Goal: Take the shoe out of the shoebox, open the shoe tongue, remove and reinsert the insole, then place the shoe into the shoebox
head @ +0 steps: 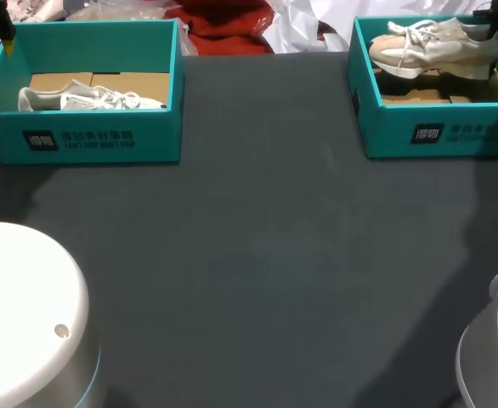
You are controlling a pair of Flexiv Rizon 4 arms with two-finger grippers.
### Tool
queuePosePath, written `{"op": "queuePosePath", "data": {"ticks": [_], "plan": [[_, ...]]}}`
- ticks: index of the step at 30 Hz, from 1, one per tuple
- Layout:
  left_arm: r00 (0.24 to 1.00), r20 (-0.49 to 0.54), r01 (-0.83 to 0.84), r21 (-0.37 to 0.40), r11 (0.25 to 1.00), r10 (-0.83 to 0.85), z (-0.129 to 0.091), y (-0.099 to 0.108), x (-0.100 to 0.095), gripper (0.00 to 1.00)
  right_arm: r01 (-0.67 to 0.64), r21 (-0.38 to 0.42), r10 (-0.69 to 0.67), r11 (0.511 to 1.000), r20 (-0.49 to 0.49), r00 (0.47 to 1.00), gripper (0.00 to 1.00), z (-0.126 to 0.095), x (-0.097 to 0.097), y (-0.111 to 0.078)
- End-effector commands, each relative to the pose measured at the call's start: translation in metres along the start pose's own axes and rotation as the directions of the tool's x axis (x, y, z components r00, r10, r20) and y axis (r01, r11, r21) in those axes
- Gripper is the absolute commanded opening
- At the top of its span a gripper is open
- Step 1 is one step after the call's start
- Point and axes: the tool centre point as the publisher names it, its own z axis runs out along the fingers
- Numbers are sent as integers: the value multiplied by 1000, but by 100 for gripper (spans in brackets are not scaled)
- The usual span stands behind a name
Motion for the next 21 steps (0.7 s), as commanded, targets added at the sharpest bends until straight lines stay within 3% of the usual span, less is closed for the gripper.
{"op": "queuePosePath", "data": {"ticks": [1, 21], "plan": [[1000, -1, -1, 0, 1000, 1, 0, 0, 0, 100, -5, -42, 5, 999, 9, 1000, 0, -23, -3, -14], [1000, -1, -1, 0, 1000, 1, 0, 0, 0, 100, -40, -115, 50, 993, 82, 995, 0, -87, -16, -17]]}}
